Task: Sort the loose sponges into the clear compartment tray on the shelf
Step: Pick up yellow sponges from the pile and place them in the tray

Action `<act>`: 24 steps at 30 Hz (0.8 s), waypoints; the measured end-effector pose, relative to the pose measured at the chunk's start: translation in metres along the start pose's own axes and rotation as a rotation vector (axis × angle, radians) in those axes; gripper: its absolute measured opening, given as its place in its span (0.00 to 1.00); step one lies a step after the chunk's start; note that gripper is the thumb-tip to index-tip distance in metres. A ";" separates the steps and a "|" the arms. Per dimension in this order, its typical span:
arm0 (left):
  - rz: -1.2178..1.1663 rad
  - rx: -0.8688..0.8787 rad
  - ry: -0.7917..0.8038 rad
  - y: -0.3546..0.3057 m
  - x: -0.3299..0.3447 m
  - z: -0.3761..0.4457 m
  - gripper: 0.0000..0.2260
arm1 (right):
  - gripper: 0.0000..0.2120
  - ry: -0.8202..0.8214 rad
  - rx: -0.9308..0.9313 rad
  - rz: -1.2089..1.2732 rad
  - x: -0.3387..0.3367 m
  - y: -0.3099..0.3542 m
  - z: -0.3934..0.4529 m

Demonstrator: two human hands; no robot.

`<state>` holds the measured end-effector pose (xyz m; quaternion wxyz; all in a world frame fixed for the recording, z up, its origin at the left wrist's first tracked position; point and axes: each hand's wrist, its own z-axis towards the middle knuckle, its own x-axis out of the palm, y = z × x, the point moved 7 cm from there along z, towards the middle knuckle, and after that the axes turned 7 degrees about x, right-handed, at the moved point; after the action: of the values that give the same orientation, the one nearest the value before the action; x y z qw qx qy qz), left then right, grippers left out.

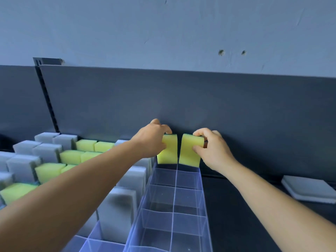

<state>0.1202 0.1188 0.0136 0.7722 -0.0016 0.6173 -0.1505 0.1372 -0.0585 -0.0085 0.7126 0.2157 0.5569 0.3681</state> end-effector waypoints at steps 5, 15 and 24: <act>0.101 0.061 0.058 0.002 0.012 0.002 0.20 | 0.14 -0.003 -0.033 -0.136 0.013 0.001 0.002; 0.423 0.214 0.141 -0.011 0.030 0.009 0.16 | 0.10 0.019 -0.091 -0.525 0.033 -0.001 -0.010; 0.447 0.246 0.184 -0.016 0.026 0.003 0.13 | 0.18 0.058 -0.073 -0.539 0.023 0.005 -0.022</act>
<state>0.1241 0.0967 -0.0079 0.7212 0.2424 0.6471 -0.0495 0.1169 -0.0399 -0.0264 0.7758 0.0232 0.6009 0.1908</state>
